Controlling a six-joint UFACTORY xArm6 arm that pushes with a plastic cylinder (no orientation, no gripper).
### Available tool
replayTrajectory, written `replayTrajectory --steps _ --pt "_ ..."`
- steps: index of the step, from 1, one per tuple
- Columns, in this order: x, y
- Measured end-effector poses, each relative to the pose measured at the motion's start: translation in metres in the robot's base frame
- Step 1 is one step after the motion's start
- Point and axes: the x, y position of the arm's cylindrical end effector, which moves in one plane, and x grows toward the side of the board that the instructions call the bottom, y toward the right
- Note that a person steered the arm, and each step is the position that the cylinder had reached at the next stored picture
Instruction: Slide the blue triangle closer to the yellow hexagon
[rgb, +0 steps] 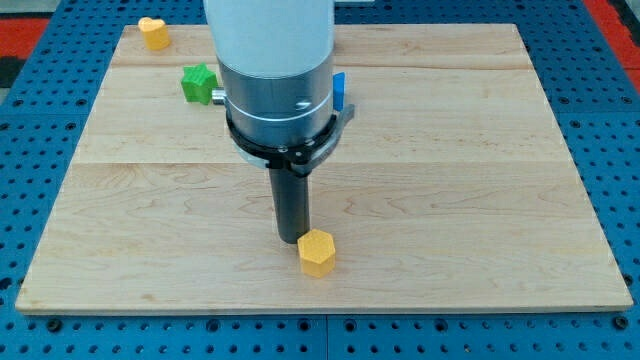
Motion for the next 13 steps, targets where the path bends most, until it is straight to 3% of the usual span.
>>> replayTrajectory --steps 1,3,7,9,10,13 --pt "-0.002 -0.006" --pt "-0.056 0.008" --pt "-0.185 0.084" --pt "-0.245 0.076" --pt "-0.259 0.061" --pt "-0.221 0.052"
